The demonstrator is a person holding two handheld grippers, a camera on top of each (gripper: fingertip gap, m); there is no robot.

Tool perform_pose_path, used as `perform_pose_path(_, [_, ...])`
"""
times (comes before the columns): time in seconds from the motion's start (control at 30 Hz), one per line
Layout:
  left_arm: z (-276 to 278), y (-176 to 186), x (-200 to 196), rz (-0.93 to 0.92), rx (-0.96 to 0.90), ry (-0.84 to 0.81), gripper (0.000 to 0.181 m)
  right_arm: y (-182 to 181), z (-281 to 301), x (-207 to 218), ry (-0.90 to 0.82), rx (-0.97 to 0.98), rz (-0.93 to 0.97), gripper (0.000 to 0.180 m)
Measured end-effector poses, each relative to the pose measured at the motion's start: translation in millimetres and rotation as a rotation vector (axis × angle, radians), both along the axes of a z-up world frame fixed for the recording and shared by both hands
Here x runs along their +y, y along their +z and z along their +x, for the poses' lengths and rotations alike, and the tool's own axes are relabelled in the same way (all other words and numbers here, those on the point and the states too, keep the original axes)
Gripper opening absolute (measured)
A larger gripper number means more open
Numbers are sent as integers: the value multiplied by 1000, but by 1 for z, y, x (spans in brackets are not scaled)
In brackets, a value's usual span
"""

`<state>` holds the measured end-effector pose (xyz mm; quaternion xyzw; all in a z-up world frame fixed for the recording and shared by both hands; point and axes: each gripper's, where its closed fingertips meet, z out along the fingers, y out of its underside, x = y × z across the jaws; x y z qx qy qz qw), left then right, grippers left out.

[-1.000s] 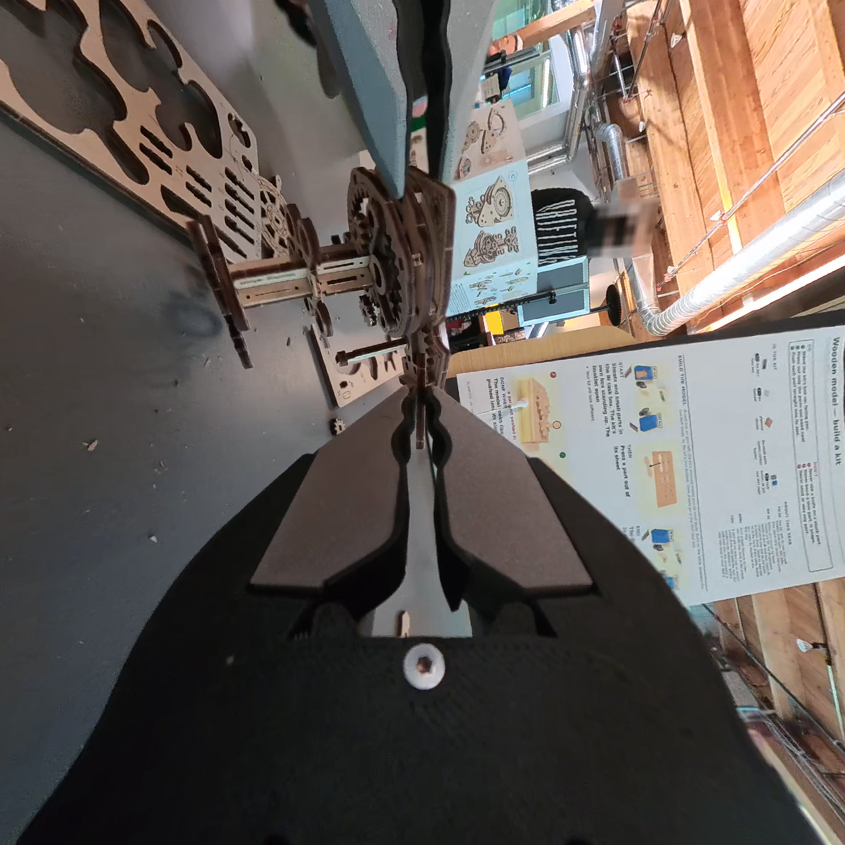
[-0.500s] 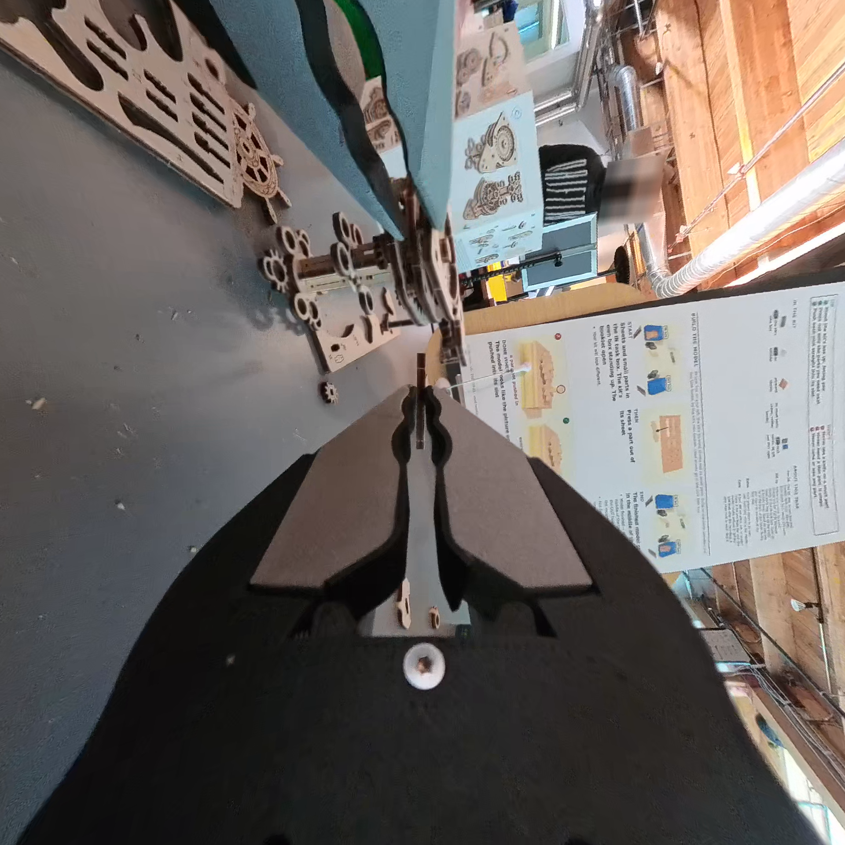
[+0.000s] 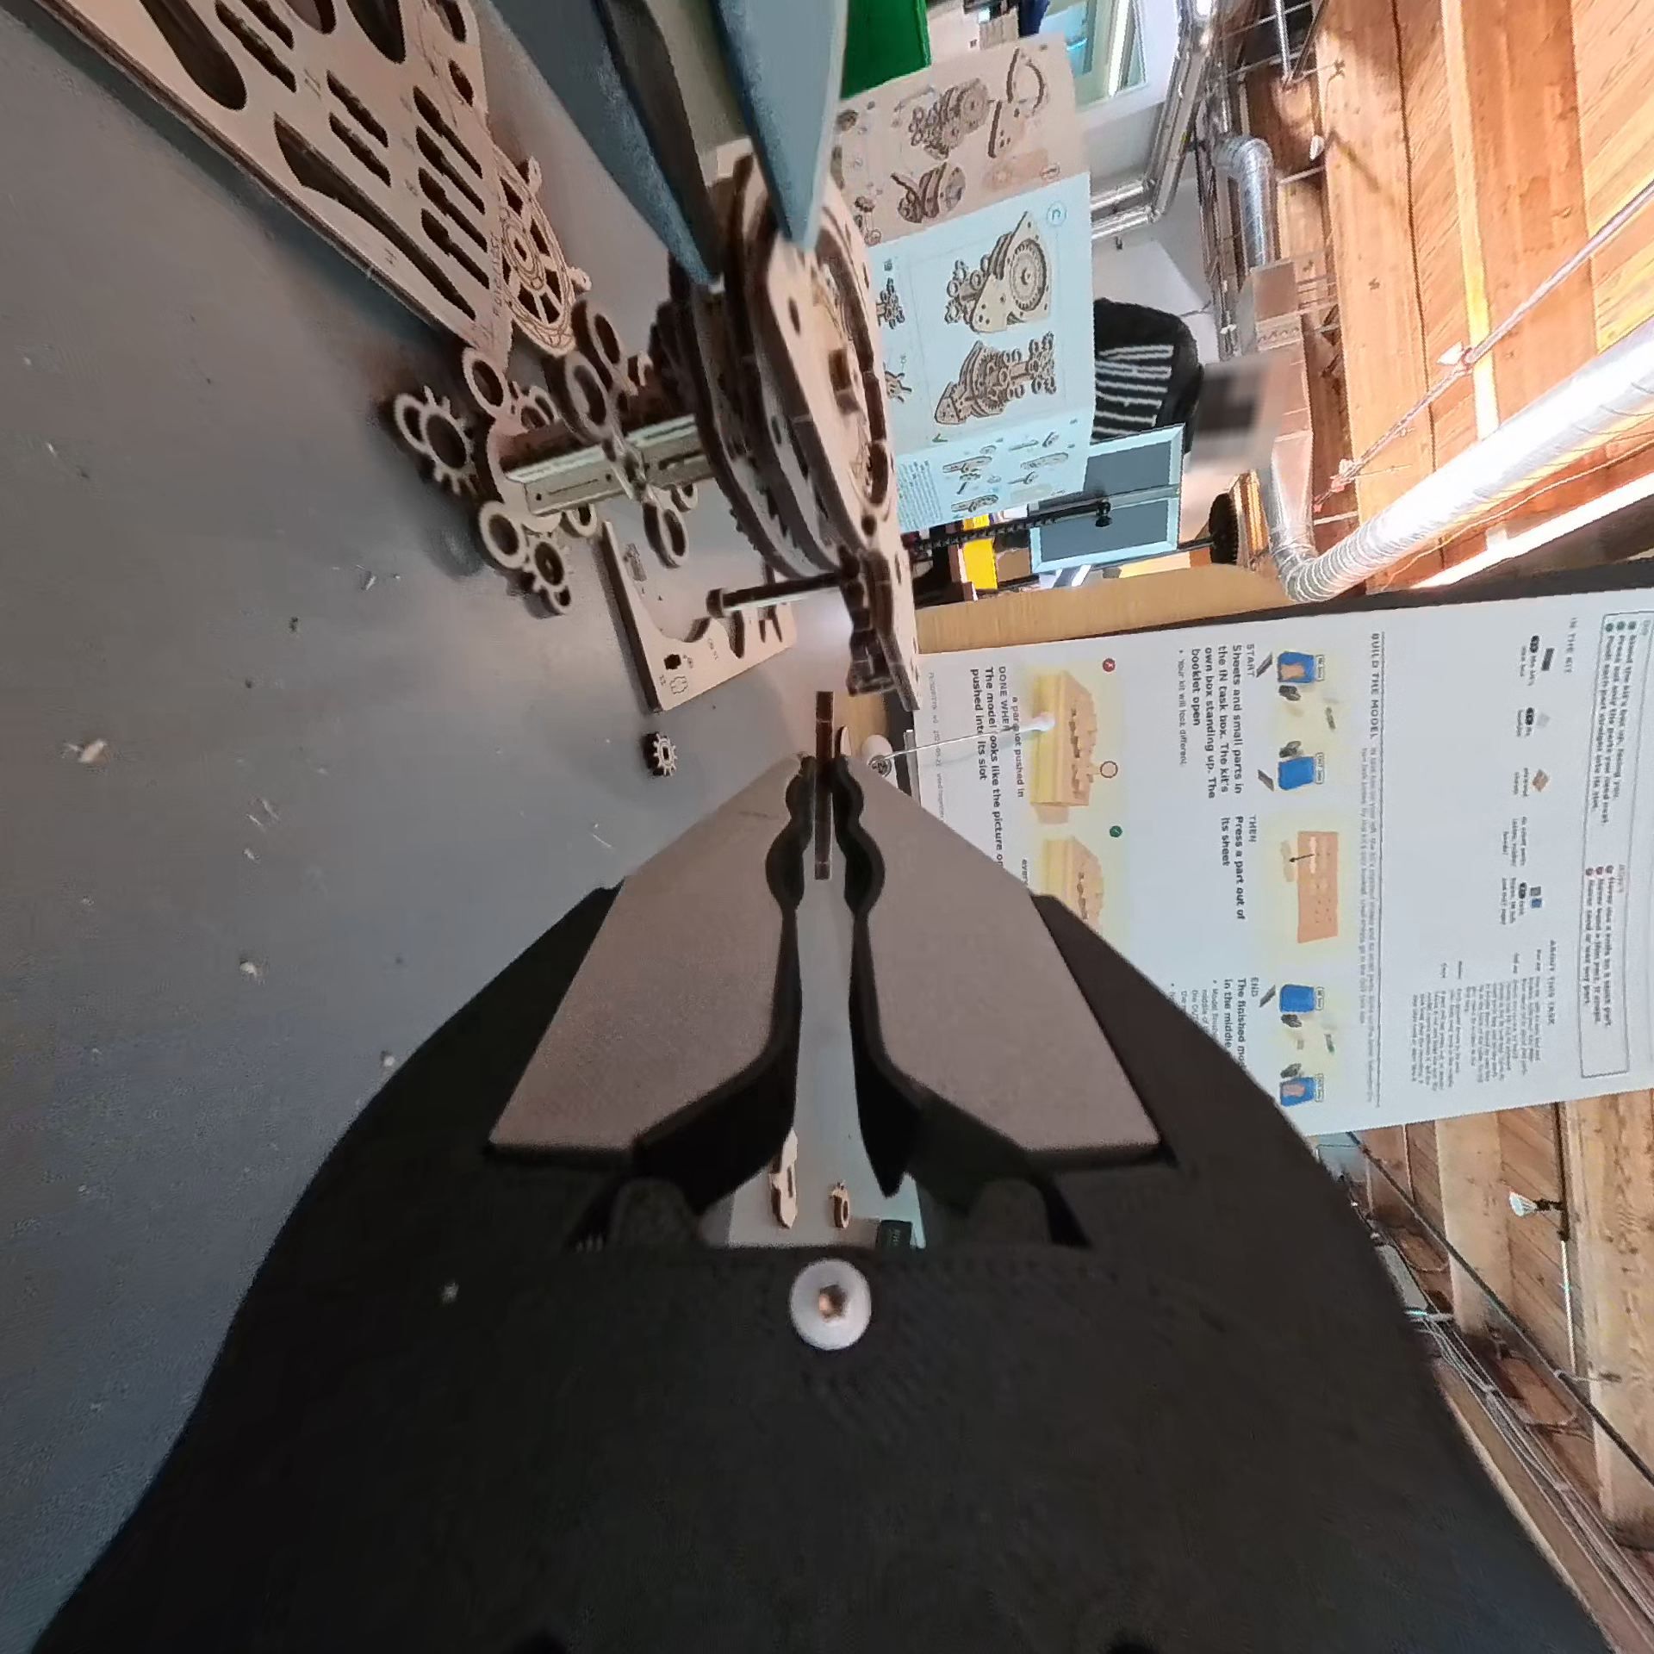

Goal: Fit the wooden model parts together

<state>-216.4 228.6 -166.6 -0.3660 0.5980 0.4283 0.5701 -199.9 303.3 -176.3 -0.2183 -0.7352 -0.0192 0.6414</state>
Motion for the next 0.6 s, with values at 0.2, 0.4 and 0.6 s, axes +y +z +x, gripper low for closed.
perform_pose_path(0.2, [-14, 4, 0, -13, -65, -3, 9, 4, 2, -1, 11, 10, -10, 0])
perform_pose_path(0.4, [-19, 8, 2, -3, -99, 3, 15, 5, 2, -8, 30, 9, 14, 0])
perform_pose_path(0.6, [-21, 11, 1, -27, -162, 10, 24, 4, 2, -14, 32, 0, 56, 0])
